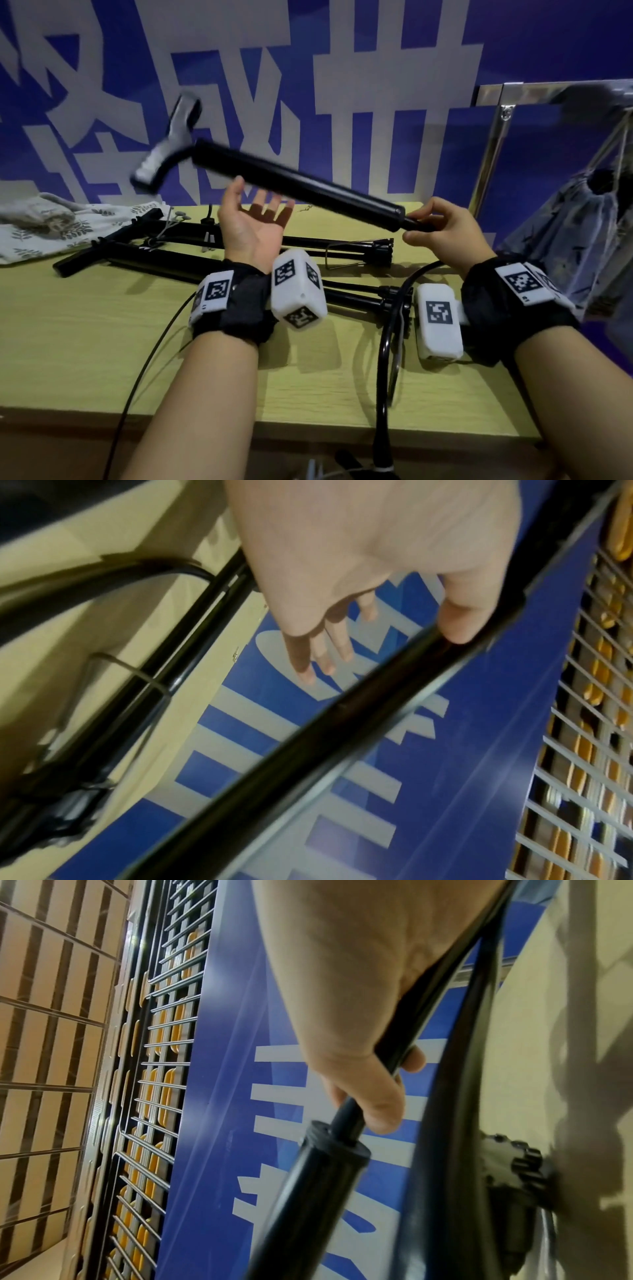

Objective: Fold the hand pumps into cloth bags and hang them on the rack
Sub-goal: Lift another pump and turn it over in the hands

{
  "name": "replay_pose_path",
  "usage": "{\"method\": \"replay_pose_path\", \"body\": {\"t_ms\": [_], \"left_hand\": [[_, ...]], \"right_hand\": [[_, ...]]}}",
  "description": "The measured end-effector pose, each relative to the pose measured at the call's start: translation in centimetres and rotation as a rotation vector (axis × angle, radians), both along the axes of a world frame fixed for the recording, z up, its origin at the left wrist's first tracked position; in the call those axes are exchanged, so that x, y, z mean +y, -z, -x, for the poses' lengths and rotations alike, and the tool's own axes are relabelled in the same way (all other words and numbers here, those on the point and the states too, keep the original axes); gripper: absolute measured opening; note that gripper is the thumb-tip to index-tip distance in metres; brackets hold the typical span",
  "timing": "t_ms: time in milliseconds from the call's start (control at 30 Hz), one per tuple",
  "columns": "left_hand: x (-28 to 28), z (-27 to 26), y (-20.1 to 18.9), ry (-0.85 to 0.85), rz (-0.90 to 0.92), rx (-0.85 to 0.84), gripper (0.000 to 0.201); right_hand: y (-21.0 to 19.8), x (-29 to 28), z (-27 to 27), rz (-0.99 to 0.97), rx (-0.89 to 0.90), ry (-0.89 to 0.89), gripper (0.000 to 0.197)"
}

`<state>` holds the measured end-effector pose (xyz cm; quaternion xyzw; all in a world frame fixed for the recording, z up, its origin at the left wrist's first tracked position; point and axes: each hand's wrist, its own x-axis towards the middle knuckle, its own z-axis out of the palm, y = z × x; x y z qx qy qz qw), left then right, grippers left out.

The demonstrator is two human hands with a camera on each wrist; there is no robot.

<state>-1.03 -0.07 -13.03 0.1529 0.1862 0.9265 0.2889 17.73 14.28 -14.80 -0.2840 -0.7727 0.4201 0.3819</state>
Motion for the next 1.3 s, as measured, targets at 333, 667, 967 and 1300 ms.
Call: {"method": "replay_pose_path", "body": {"t_ms": [333, 667, 967, 1300], "left_hand": [[-0.4, 1.3, 0.9, -0.114, 0.02, -0.173, 0.02], [-1.6, 1.3, 0.6, -0.282, 0.009, -0.196, 0.029], [-1.7, 1.1, 0.7, -0.348, -0.006, -0.133, 0.033], [-2.1, 2.2, 0.9, -0.381, 0.14, -0.085, 0.035]], "right_hand": [[-0.6, -0.6, 0.1, -0.083, 0.098, 0.007, 0.023], [0.3, 2.3, -0.1, 0.199, 0.275, 0.506, 0.01], [0.4, 5.2, -0.8, 0.733, 0.908, 0.518, 0.033], [0.6, 4.6, -1.9, 0.954, 1.157, 0.417, 0.027]]}}
